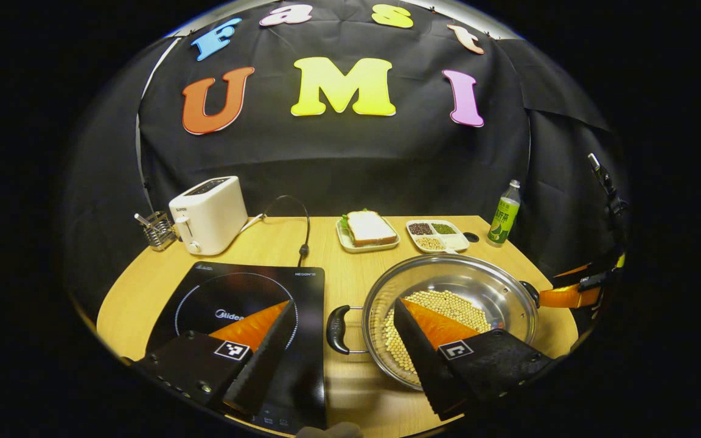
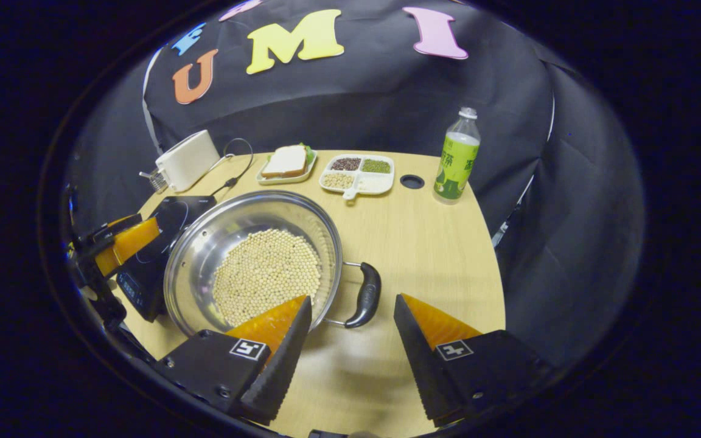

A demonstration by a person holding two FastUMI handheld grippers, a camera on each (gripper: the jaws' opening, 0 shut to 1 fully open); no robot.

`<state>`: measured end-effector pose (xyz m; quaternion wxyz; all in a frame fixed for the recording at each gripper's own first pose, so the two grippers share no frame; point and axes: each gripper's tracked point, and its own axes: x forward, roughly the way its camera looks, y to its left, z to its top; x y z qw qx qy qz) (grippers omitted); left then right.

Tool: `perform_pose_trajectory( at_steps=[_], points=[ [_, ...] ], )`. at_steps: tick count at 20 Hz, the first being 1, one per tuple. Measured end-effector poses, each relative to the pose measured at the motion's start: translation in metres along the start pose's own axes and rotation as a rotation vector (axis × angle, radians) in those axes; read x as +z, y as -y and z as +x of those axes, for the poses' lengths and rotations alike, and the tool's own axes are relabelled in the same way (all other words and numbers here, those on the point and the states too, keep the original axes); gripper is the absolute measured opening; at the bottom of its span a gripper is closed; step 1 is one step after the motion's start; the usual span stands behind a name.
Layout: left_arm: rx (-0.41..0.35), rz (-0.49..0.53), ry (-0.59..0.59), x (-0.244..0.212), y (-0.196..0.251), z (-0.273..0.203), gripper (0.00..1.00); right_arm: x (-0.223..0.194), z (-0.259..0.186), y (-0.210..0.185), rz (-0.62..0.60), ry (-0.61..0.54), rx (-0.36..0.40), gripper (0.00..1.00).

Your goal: First push the handle of the pot to place it horizontally, then grasp the pot with both hands and set it on the induction cooktop.

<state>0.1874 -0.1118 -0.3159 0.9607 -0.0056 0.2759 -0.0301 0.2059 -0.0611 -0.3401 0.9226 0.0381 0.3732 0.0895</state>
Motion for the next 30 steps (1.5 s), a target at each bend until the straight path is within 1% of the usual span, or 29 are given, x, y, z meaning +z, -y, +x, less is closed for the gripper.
perform_pose_trajectory(
  at_steps=[3,9,11,15,16,18,19,20,21,22,23,24,25,26,27,28,29,30],
  points=[
    [-0.009,-0.005,-0.034,-0.009,0.004,0.017,0.97,-0.002,0.018,-0.001,0.022,-0.026,0.002,0.87],
    [-0.020,-0.026,-0.130,-0.034,0.013,0.041,0.97,-0.010,0.033,0.002,0.030,-0.077,0.001,0.86],
    [-0.010,-0.026,-0.142,-0.038,0.012,0.047,0.98,-0.011,0.035,-0.001,0.024,-0.082,0.008,0.85],
    [0.004,-0.064,-0.205,-0.049,0.014,0.056,0.96,-0.013,0.046,-0.005,0.020,-0.113,0.017,0.77],
    [0.005,-0.061,-0.201,-0.048,0.013,0.056,0.96,-0.013,0.047,-0.004,0.019,-0.119,0.011,0.75],
    [0.016,-0.051,-0.211,-0.050,0.013,0.057,0.96,-0.014,0.048,-0.004,0.016,-0.133,0.002,0.78],
    [0.033,-0.038,-0.216,-0.050,0.009,0.059,0.96,-0.013,0.047,-0.003,0.023,-0.142,-0.006,0.76],
    [0.052,-0.027,-0.224,-0.052,0.007,0.060,0.92,-0.013,0.048,-0.002,0.041,-0.150,-0.013,0.73],
    [0.069,-0.019,-0.233,-0.053,0.004,0.060,0.84,-0.011,0.048,0.000,0.064,-0.155,-0.024,0.72],
    [0.078,-0.014,-0.242,-0.054,0.005,0.060,0.80,-0.013,0.049,0.000,0.081,-0.164,-0.038,0.68],
    [0.092,-0.012,-0.266,-0.058,0.002,0.064,0.89,-0.012,0.048,0.002,0.087,-0.171,-0.058,0.67],
    [0.105,-0.012,-0.275,-0.057,0.002,0.063,0.74,-0.012,0.049,0.002,0.082,-0.181,-0.070,0.63],
    [0.110,-0.021,-0.289,-0.064,0.000,0.060,0.82,-0.013,0.048,0.002,0.071,-0.192,-0.076,0.62],
    [0.112,-0.028,-0.301,-0.056,0.001,0.062,0.65,-0.013,0.048,0.002,0.071,-0.194,-0.075,0.61],
    [0.109,-0.032,-0.308,-0.055,0.003,0.063,0.64,-0.013,0.048,0.002,0.073,-0.196,-0.078,0.60],
    [0.108,-0.033,-0.310,-0.054,0.003,0.061,0.75,-0.011,0.047,0.002,0.074,-0.197,-0.084,0.59],
    [0.108,-0.032,-0.311,-0.055,0.004,0.062,0.60,-0.011,0.046,0.002,0.077,-0.196,-0.091,0.58],
    [0.108,-0.033,-0.318,-0.056,0.002,0.061,0.61,-0.011,0.046,0.001,0.081,-0.195,-0.093,0.56]
  ],
)
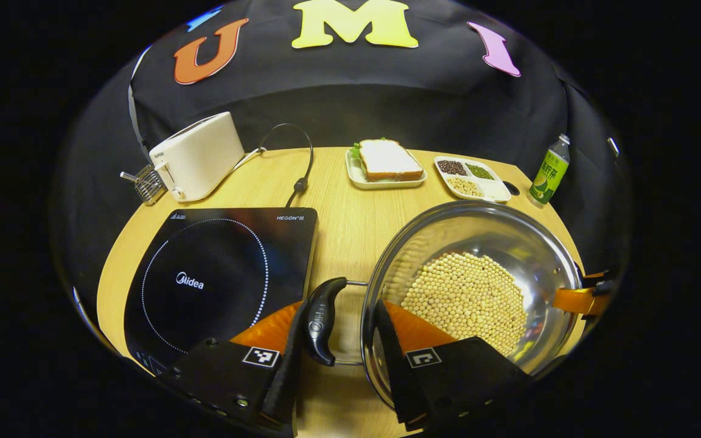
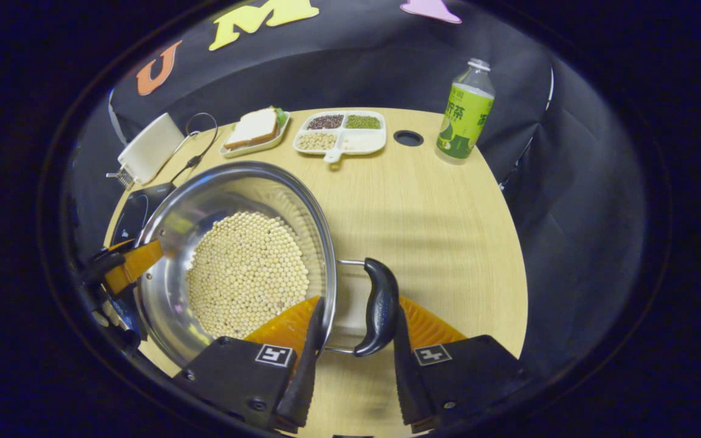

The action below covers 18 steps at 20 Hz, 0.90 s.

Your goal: First push the handle of the pot to place it horizontally, then grasp the pot with both hands and set it on the induction cooktop.

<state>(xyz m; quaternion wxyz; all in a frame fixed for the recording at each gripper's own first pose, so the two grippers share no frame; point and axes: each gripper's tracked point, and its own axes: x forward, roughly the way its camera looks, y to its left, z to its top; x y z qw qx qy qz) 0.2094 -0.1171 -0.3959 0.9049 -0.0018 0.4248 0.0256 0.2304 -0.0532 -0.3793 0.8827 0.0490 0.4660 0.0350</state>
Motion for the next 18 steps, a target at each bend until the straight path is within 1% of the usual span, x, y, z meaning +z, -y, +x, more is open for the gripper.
perform_pose_trajectory(
  at_steps=[1,2,3,5,9,14,18],
  points=[
    [-0.004,-0.009,-0.006,-0.002,0.000,-0.003,0.69,-0.001,-0.002,-0.001,0.000,-0.002,0.001,0.55],
    [-0.010,-0.016,-0.011,-0.002,0.000,-0.005,0.69,-0.002,-0.007,-0.001,0.002,0.004,-0.001,0.53],
    [-0.014,-0.016,-0.008,-0.002,-0.001,-0.009,0.57,-0.002,-0.012,-0.002,-0.005,0.014,-0.003,0.53],
    [-0.008,-0.009,0.015,0.004,-0.005,-0.022,0.57,0.000,-0.024,-0.007,-0.017,0.030,-0.003,0.53],
    [-0.007,-0.010,0.059,0.018,-0.027,-0.049,0.57,0.006,-0.054,-0.028,-0.020,0.075,0.006,0.53],
    [-0.011,0.008,0.067,0.026,-0.077,-0.088,0.57,-0.001,-0.094,-0.083,-0.003,0.105,0.010,0.53],
    [-0.004,0.037,0.108,0.037,-0.125,-0.107,0.57,-0.001,-0.106,-0.132,0.018,0.138,0.022,0.53]
  ],
)
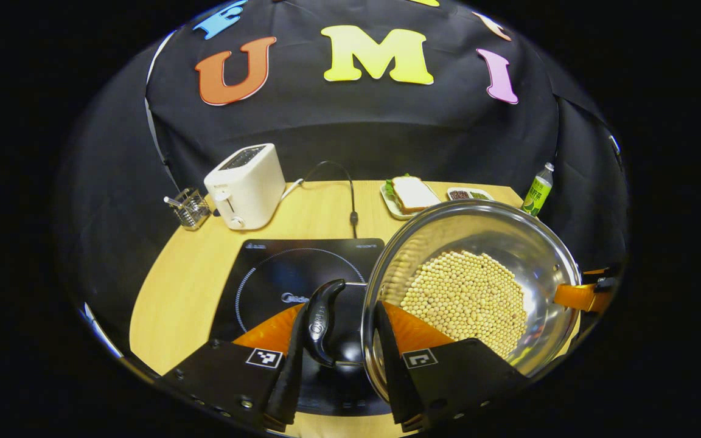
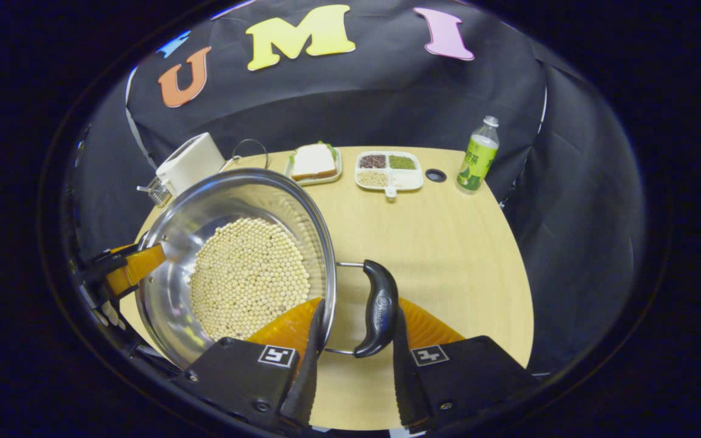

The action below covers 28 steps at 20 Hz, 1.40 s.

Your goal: First push the handle of the pot to place it horizontally, then grasp the pot with both hands and set it on the induction cooktop.

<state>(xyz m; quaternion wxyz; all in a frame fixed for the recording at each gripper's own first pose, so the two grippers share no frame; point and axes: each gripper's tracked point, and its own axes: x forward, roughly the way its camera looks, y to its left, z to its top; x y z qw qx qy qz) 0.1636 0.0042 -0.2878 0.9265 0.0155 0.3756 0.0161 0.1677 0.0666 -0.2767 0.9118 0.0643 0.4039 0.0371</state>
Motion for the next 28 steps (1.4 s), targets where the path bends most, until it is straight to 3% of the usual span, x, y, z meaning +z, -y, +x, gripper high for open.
perform_pose_trajectory(
  at_steps=[15,28],
  points=[
    [0.038,0.018,0.015,0.002,-0.136,-0.013,0.57,-0.001,0.003,-0.134,-0.020,-0.001,0.041,0.53],
    [0.052,-0.013,-0.019,-0.010,-0.190,0.023,0.57,0.003,0.037,-0.184,-0.064,-0.040,0.044,0.53]
  ],
)
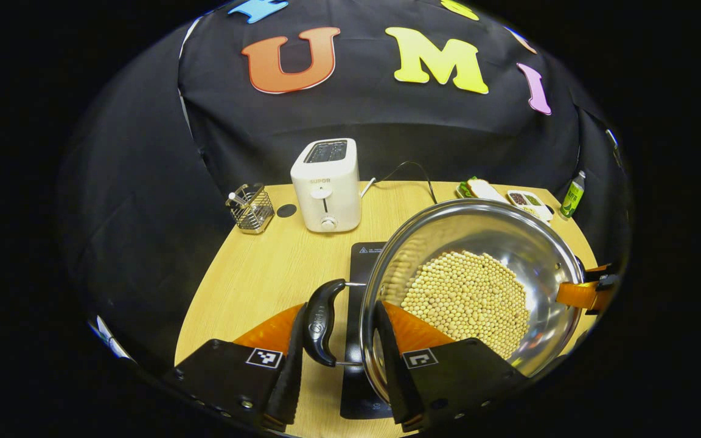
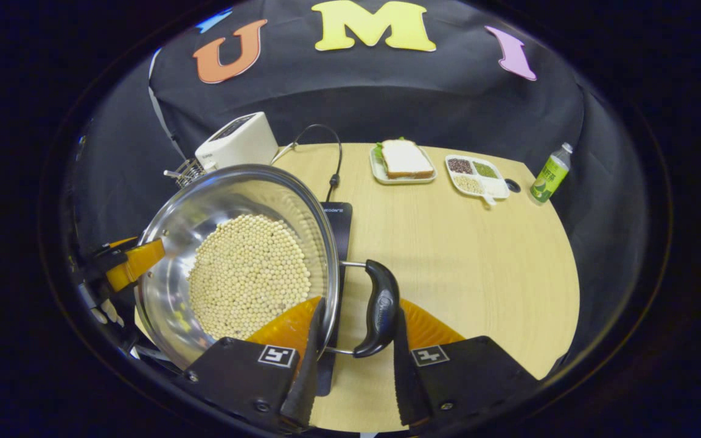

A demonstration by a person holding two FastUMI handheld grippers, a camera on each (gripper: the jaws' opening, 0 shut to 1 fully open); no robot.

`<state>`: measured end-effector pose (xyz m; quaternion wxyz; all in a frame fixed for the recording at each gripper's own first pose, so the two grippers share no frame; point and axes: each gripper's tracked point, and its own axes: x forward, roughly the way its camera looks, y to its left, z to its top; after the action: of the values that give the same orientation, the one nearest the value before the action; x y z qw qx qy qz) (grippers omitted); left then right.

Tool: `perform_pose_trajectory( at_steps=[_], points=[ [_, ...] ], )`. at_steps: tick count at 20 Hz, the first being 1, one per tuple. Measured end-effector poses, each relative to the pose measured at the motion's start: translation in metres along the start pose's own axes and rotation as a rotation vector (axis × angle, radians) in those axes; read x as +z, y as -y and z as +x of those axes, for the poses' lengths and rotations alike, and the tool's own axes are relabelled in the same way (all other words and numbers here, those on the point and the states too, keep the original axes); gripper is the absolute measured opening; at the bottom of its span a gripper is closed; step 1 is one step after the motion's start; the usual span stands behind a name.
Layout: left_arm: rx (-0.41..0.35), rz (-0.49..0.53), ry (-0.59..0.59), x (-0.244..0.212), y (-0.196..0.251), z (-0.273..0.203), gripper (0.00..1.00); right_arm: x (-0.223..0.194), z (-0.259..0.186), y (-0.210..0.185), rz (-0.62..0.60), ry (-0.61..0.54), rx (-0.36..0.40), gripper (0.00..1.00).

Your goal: First push the handle of the pot to place it horizontally, then grasp the pot with both hands and set it on the induction cooktop.

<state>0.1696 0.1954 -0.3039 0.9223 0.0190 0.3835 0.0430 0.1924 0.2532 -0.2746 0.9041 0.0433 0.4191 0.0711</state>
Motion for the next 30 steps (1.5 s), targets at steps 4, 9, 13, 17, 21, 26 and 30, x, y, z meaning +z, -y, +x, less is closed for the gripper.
perform_pose_trajectory(
  at_steps=[4,9,13,17,21,26,30],
  points=[
    [-0.001,0.004,-0.004,-0.002,-0.007,0.008,0.56,-0.001,0.008,-0.005,0.007,-0.010,0.001,0.53],
    [-0.026,-0.006,-0.020,-0.012,-0.004,0.025,0.57,-0.003,0.020,-0.003,0.004,-0.022,-0.022,0.53],
    [-0.041,-0.001,-0.035,-0.020,0.002,0.035,0.57,-0.011,0.030,0.000,0.006,-0.033,-0.036,0.53],
    [-0.046,0.027,-0.019,-0.024,0.003,0.041,0.57,-0.017,0.033,0.003,0.042,-0.042,-0.025,0.53],
    [-0.045,0.018,-0.021,-0.024,0.001,0.040,0.57,-0.014,0.035,0.004,0.033,-0.032,-0.019,0.54],
    [-0.033,0.016,-0.023,-0.024,0.002,0.040,0.58,-0.012,0.037,0.004,0.023,-0.033,-0.021,0.54],
    [-0.052,0.008,-0.016,-0.025,0.001,0.038,0.61,-0.010,0.037,0.004,0.027,-0.011,0.001,0.57]
  ],
)
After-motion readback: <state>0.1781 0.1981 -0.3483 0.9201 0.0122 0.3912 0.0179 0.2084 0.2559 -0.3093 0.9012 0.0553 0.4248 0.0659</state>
